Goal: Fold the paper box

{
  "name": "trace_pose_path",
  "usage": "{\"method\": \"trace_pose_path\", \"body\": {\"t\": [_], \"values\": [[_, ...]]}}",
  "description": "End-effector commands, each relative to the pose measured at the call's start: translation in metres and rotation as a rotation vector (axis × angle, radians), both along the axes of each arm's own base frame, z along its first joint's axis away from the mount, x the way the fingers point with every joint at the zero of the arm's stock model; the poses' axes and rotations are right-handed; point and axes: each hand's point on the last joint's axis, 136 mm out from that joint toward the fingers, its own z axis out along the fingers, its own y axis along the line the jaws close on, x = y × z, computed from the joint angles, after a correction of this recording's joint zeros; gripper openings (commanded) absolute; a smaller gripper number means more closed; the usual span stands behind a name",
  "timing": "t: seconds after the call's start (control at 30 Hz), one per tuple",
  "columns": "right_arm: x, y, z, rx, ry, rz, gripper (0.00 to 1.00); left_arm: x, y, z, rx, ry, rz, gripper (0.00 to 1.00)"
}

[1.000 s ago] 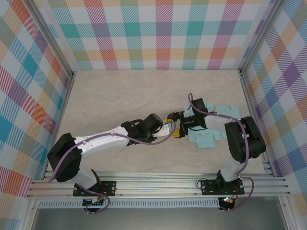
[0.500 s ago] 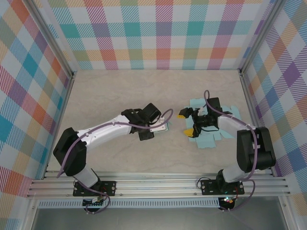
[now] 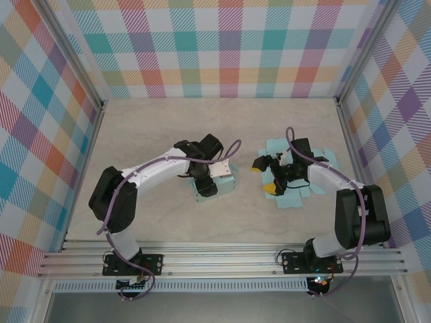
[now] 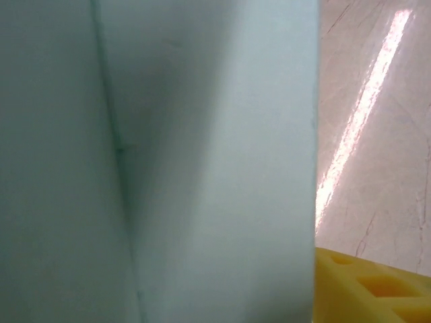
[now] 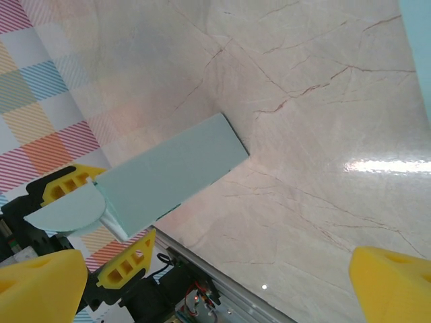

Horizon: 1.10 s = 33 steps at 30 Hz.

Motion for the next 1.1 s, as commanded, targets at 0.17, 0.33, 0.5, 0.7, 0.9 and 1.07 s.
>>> {"method": "trace_pose_path", "body": {"t": [0.17, 0.33, 0.5, 0.7, 0.9, 1.07], "values": [[-0.001, -0.007, 0.021, -0.055, -0.14, 0.031, 1.0, 0.029, -0.001, 0.027, -0.013, -0.15, 0.026, 0.83], [0.004, -0.012, 0.041, -0.095, -0.25, 0.033, 1.0, 0.035, -0.003, 0.075, -0.111, -0.276, 0.041, 0.88], [0.009, -0.017, 0.07, -0.207, -0.426, 0.05, 1.0, 0.03, 0.002, 0.133, -0.281, -0.405, 0.135, 0.89], [0.013, -0.016, 0.096, -0.389, -0.619, 0.09, 0.99, 0.02, 0.036, 0.176, -0.503, -0.495, 0.486, 0.9], [0.02, 0.012, 0.102, -0.526, -0.747, 0.205, 0.91, 0.005, 0.077, 0.148, -0.65, -0.43, 0.922, 0.92], [0.027, 0.039, 0.097, -0.577, -0.781, 0.324, 0.8, 0.002, 0.09, 0.109, -0.61, -0.393, 1.053, 0.9]]}}
